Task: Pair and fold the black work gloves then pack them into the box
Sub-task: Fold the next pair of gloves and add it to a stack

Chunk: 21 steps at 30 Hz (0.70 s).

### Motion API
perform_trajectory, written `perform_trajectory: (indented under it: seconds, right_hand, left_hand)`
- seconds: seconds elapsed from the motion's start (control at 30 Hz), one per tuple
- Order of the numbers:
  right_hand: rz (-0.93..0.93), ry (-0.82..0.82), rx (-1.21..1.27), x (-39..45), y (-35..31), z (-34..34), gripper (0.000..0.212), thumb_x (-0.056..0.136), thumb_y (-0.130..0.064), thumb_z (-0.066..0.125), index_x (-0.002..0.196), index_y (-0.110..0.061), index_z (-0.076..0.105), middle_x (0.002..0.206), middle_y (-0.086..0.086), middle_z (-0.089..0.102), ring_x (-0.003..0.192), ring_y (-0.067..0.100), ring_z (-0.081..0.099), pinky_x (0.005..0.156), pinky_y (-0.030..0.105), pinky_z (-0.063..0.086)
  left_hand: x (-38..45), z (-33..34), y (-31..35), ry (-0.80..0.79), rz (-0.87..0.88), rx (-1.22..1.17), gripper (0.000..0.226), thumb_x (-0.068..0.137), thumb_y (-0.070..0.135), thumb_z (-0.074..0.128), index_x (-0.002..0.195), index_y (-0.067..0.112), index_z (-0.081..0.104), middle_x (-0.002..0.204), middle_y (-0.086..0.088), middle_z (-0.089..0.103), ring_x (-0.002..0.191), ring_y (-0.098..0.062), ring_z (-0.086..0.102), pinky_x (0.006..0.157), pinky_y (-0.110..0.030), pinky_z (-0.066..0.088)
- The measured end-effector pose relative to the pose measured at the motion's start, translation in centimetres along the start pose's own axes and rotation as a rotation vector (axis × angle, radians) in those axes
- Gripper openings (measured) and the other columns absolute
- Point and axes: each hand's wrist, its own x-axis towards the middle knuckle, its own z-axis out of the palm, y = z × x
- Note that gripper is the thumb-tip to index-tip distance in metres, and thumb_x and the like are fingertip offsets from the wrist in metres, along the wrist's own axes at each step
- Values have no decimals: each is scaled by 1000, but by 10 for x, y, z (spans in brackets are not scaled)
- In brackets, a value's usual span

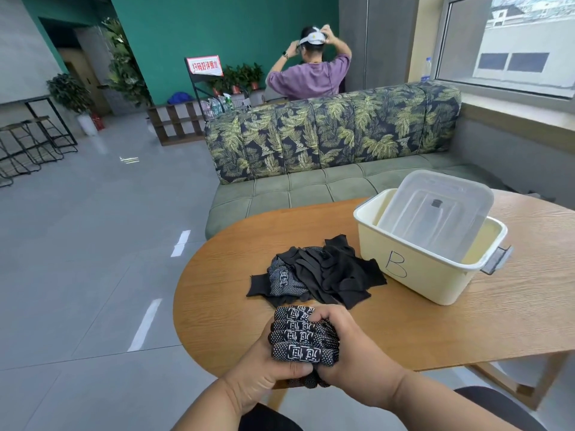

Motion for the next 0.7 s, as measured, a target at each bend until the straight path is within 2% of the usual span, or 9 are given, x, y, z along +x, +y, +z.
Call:
perform_trajectory:
  seconds: [0.07, 0.13, 0.23, 0.33, 0.43, 0.5, 0.57, 0.63, 0.7]
  right_hand:
    - [-16, -3, -40, 2, -2, 1, 80, 71, -15, 78, 134, -47, 41, 140, -20, 39, 129, 4, 48, 100, 31, 54]
    - [-12, -29, -73, 4, -5, 2, 98, 72, -22, 82, 149, -52, 28, 147, -21, 35, 138, -2, 41, 115, 25, 41]
    - [86, -120, -80, 10, -6, 0, 125, 72, -30, 87, 156, -59, 0, 152, -23, 27, 139, -7, 37, 116, 21, 37]
    - [175, -229, -72, 14, -5, -1, 138, 67, -37, 93, 156, -58, -11, 157, -23, 20, 140, 2, 40, 114, 26, 43]
    - [216, -232, -3, 18, 0, 2, 140, 61, -46, 95, 161, -52, -2, 164, -19, 15, 147, 8, 34, 118, 32, 42]
    - [223, -197, 33, 20, 3, 5, 136, 60, -47, 95, 163, -46, 6, 163, -20, 15, 146, 9, 34, 117, 31, 44]
    - [223, -176, 35, 22, 5, 6, 133, 58, -48, 94, 163, -40, 13, 161, -21, 16, 143, 7, 36, 115, 28, 45]
    - [231, -171, 47, 24, 6, 7, 124, 57, -45, 93, 159, -39, 23, 156, -18, 26, 137, 5, 43, 110, 25, 49]
    - [242, -172, 106, 24, 9, 9, 107, 57, -38, 92, 148, -44, 36, 145, -12, 39, 128, 8, 53, 101, 30, 57]
  left_hand:
    - [1, -1, 1, 33, 34, 23, 90, 69, -3, 92, 143, 18, 44, 130, -9, 70, 125, -26, 64, 101, -37, 55]
    - [1, -2, 4, 69, 63, 29, 90, 68, -5, 92, 139, 23, 45, 127, -5, 71, 123, -22, 65, 96, -28, 54]
    - [5, -7, 2, 120, 104, 75, 96, 63, 5, 98, 138, 33, 43, 130, -2, 69, 125, -19, 64, 103, -32, 51]
    - [5, -11, -2, 159, 104, 135, 99, 61, 10, 98, 136, 41, 41, 126, 10, 70, 121, -13, 65, 100, -28, 52]
    - [2, -12, -6, 157, 103, 158, 104, 61, 9, 99, 139, 39, 37, 126, 11, 69, 120, -15, 67, 99, -28, 53]
    - [2, -10, -9, 152, 96, 160, 111, 61, 7, 99, 144, 40, 33, 131, 5, 68, 123, -17, 66, 100, -33, 55]
    - [1, -5, -8, 117, 93, 191, 120, 65, 8, 98, 148, 48, 23, 134, 11, 66, 126, -13, 64, 100, -35, 56]
    - [2, -1, -7, 68, 104, 248, 111, 72, 10, 94, 151, 41, 23, 135, 18, 64, 129, -8, 60, 103, -26, 52]
    - [3, 2, -6, 49, 84, 273, 90, 76, 15, 92, 149, 23, 39, 135, 8, 66, 131, -16, 60, 106, -28, 50]
